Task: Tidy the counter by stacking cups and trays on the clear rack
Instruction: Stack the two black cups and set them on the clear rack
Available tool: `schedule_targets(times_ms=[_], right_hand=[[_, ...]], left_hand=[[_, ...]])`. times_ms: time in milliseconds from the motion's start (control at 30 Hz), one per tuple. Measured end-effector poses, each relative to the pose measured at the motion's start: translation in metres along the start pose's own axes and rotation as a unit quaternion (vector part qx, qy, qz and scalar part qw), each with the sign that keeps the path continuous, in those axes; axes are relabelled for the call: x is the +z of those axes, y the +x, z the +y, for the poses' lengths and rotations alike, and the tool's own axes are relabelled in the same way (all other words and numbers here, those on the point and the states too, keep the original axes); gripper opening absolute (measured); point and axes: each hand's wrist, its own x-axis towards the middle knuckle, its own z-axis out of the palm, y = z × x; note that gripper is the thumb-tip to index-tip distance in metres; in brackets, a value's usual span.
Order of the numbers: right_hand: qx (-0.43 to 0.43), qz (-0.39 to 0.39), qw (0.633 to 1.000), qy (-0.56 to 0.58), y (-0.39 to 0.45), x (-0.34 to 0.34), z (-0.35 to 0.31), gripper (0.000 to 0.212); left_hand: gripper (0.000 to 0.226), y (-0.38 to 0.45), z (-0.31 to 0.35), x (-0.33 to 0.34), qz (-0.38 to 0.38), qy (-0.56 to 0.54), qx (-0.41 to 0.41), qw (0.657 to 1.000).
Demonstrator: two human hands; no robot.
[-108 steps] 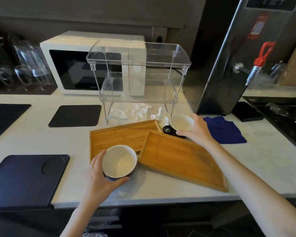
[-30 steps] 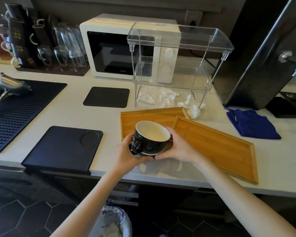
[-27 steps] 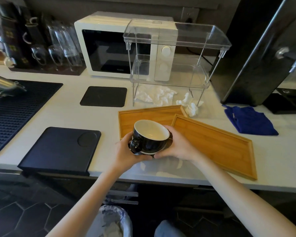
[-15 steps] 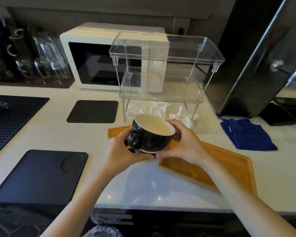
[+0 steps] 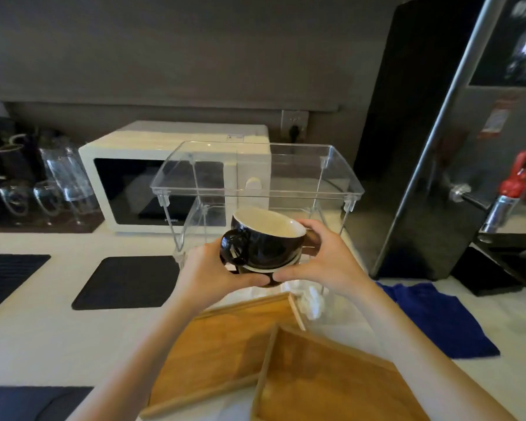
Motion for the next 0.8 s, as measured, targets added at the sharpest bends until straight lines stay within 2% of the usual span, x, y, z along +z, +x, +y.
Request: schedule_targets(times_ms=[133,233,400,600,800], right_hand=[[-0.009,0.004,1.000,-0.005,0.019,-0.004,0.006,0.096],[-0.012,0.006,1.000,-0.011,0.030,-0.007,0.009,0.095],[-0.015,0.014,1.000,-0.019,0.046,-0.010,0.013,0.094],[0.000,0.027,0.999,0.019,0.053,-0.008,0.022,0.089],[0.004,0.048,0.998,0.032,0.052,-0.007,0.027,0.085]], left_hand=[[0.050,0.019,-0.001,0.004,-0.010,0.006,0.006,1.000],[0.058,0.033,-0.005,0.006,-0.019,-0.002,0.003,1.000],[0.042,0.052,-0.009,0.012,-0.017,0.023,0.015,0.999],[0.050,0.074,-0.020,0.018,-0.081,-0.008,0.003,0.997],[0.050,0.081,-0.025,0.023,-0.083,0.002,0.013,0.996]])
